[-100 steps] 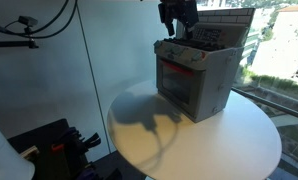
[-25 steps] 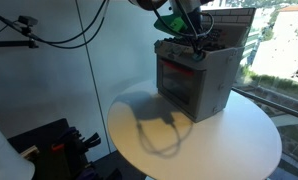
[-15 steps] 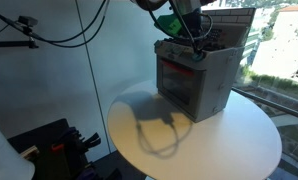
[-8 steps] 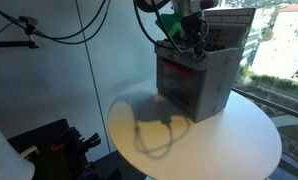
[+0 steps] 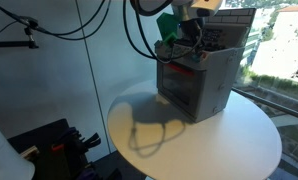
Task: Turn the knob on the far right to the right.
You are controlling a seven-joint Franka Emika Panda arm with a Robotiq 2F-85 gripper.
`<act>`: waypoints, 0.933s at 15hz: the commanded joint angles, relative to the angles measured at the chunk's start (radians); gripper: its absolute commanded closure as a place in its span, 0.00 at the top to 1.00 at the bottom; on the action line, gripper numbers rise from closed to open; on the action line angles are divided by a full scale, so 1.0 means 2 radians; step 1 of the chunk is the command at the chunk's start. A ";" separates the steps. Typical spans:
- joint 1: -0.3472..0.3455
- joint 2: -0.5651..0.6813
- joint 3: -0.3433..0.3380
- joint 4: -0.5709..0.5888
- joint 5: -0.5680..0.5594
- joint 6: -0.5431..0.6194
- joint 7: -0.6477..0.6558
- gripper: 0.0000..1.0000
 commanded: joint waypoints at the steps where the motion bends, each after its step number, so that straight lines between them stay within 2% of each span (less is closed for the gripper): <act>1: -0.003 -0.012 0.002 -0.011 0.053 0.029 0.000 0.05; 10: -0.003 -0.025 0.012 -0.026 0.177 0.063 -0.025 0.05; 14: -0.002 -0.028 0.012 -0.029 0.209 0.064 -0.041 0.06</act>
